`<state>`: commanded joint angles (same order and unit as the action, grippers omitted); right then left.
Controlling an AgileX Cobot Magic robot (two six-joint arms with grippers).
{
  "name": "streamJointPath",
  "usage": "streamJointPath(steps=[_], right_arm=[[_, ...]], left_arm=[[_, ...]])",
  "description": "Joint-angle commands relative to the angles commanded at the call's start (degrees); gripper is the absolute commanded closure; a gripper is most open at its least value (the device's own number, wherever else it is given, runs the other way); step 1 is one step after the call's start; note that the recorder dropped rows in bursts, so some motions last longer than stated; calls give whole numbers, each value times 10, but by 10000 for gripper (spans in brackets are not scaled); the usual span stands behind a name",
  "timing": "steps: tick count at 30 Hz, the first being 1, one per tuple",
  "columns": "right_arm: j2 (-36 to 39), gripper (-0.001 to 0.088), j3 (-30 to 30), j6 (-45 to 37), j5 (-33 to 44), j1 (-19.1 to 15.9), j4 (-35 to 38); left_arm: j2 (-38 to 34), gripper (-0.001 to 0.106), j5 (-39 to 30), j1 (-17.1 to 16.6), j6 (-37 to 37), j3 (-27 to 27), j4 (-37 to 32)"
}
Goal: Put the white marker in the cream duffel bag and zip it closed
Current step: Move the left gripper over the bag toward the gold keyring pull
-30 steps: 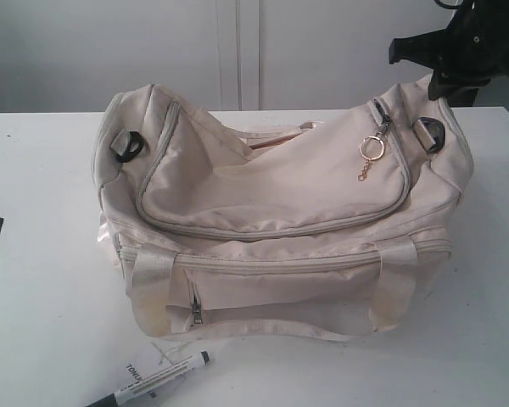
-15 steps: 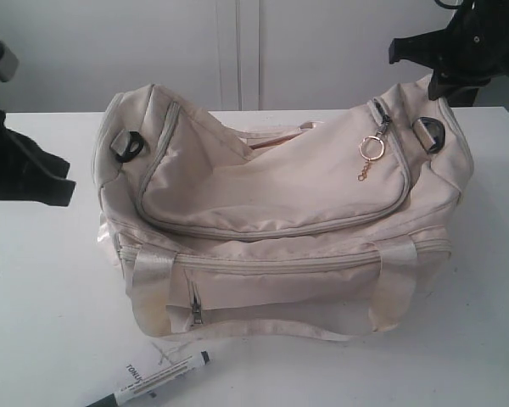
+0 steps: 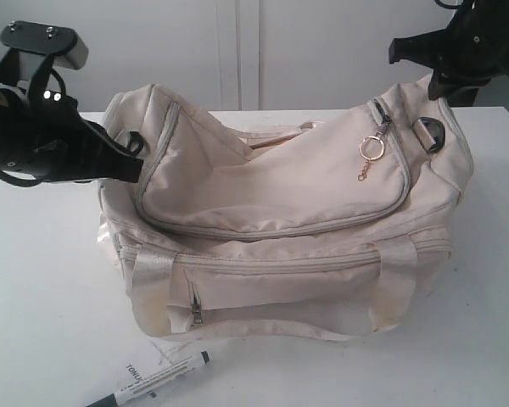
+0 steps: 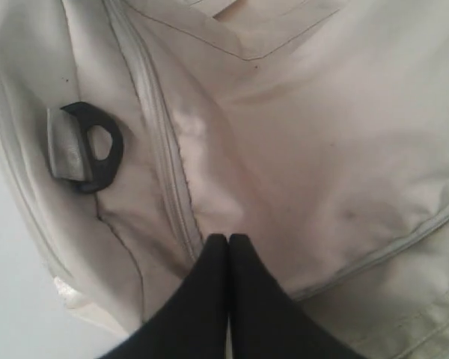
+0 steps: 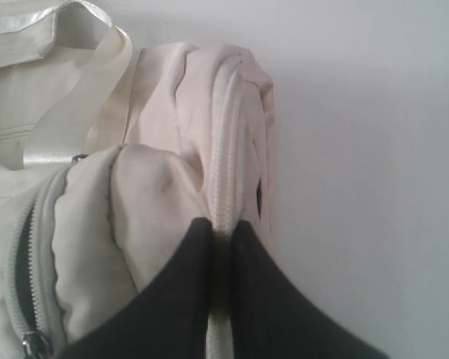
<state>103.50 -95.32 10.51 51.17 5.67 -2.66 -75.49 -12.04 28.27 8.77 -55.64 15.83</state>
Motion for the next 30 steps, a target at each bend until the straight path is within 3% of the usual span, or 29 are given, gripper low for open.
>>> streamJointPath(steps=[19, 30], right_arm=[[0, 868, 0, 1, -1, 0, 0], [0, 868, 0, 1, -1, 0, 0]], left_arm=[[-65, 1053, -44, 5, 0, -91, 6], [-101, 1053, -47, 5, 3, -124, 46]])
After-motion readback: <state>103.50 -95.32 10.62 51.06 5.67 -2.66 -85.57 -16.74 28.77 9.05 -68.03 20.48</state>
